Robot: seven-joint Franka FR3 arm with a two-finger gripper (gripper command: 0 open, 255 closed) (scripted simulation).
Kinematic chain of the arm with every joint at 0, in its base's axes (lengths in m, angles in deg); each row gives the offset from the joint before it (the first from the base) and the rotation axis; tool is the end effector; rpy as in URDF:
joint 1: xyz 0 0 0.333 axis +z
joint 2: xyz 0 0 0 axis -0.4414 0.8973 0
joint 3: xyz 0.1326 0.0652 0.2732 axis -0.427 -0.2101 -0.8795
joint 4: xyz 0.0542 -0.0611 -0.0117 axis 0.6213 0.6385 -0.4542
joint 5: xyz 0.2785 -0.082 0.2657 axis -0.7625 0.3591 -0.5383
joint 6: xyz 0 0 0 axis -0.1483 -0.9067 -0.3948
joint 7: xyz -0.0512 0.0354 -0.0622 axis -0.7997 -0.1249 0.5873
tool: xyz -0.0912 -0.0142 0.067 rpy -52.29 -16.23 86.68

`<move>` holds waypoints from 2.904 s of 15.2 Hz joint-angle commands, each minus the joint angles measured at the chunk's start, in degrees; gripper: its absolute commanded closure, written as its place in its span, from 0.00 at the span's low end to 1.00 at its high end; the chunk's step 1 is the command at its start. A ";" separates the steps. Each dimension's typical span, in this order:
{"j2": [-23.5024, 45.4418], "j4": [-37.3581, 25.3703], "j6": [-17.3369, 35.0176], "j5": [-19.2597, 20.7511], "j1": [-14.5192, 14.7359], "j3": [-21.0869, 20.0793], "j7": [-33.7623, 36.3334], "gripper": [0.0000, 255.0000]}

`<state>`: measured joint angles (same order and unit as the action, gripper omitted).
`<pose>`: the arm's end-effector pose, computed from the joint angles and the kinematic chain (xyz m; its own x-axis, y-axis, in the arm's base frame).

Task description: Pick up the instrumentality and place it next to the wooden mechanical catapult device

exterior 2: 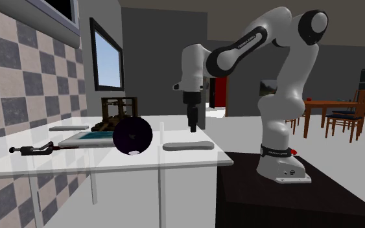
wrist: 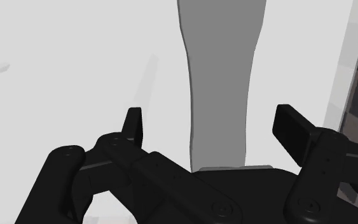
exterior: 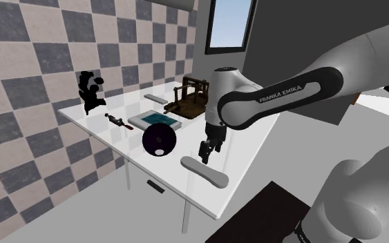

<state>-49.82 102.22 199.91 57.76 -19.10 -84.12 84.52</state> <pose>0.3938 0.1327 0.3851 0.9755 0.2198 -0.0060 0.2199 -0.9750 0.0334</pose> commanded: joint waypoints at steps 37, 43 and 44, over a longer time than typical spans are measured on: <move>4.09 -1.56 2.31 -0.61 0.85 -1.27 0.81 1.00; 1.66 -4.31 -2.85 -0.84 0.93 -0.87 0.47 1.00; 1.31 -4.81 -3.69 -0.87 0.93 -0.81 0.42 1.00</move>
<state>-48.01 97.91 197.22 56.93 -18.16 -85.04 85.06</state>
